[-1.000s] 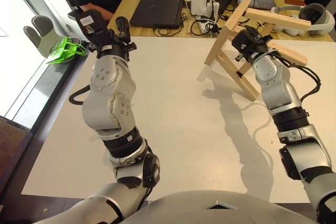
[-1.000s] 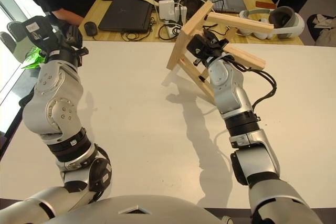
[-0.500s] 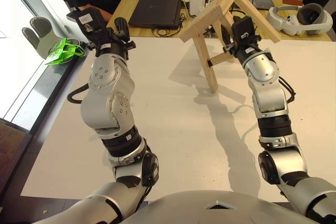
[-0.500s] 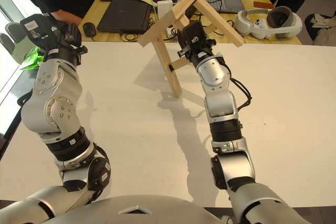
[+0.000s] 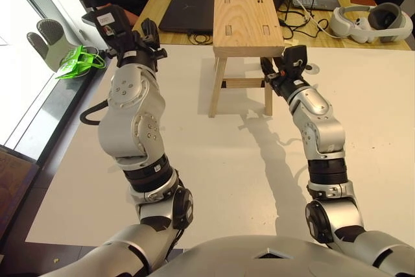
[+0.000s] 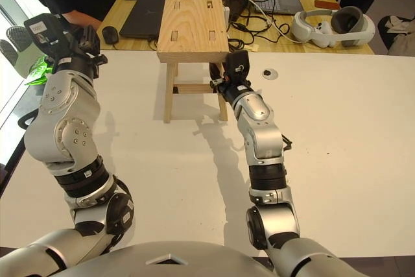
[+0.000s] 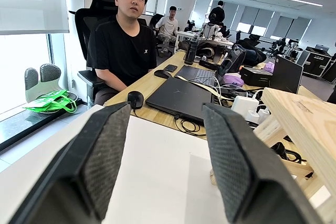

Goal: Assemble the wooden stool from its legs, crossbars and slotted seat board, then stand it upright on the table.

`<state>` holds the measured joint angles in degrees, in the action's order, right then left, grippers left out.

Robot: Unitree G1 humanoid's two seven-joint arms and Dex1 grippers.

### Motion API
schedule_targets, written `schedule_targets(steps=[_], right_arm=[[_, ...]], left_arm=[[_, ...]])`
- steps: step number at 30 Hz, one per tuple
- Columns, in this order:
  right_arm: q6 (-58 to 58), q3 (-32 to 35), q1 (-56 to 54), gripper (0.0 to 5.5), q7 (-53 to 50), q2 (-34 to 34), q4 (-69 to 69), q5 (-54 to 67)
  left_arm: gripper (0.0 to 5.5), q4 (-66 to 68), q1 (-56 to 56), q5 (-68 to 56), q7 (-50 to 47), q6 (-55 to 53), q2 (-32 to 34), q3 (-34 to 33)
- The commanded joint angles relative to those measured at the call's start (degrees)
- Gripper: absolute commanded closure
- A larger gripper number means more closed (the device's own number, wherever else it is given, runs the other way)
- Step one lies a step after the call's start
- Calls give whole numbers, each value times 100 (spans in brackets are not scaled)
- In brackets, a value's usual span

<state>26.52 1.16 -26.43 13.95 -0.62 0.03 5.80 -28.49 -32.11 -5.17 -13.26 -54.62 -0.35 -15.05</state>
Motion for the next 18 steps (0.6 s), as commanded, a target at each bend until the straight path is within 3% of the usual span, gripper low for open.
schedule_targets(steps=[1, 5, 11, 15, 18], right_arm=[[34, 86, 152, 343, -46, -98, -382, 326], [256, 116, 642, 293, -175, -276, -1276, 761], [410, 317, 1421, 293, -592, -300, -2522, 968], [89, 531, 2080, 293, -774, 12, -3243, 685], [-434, 315, 2966, 293, -870, -12, -3377, 392]], left_arm=[[301, 22, -26, 15, 9, 28, 9, 66], [301, -55, 169, 26, 116, 114, 52, 227], [301, -200, 649, 187, 460, 485, 323, 783], [301, -1030, 2227, 104, 800, 1064, 243, 1452], [301, -1278, 3856, 258, 860, 2201, 150, 2422]])
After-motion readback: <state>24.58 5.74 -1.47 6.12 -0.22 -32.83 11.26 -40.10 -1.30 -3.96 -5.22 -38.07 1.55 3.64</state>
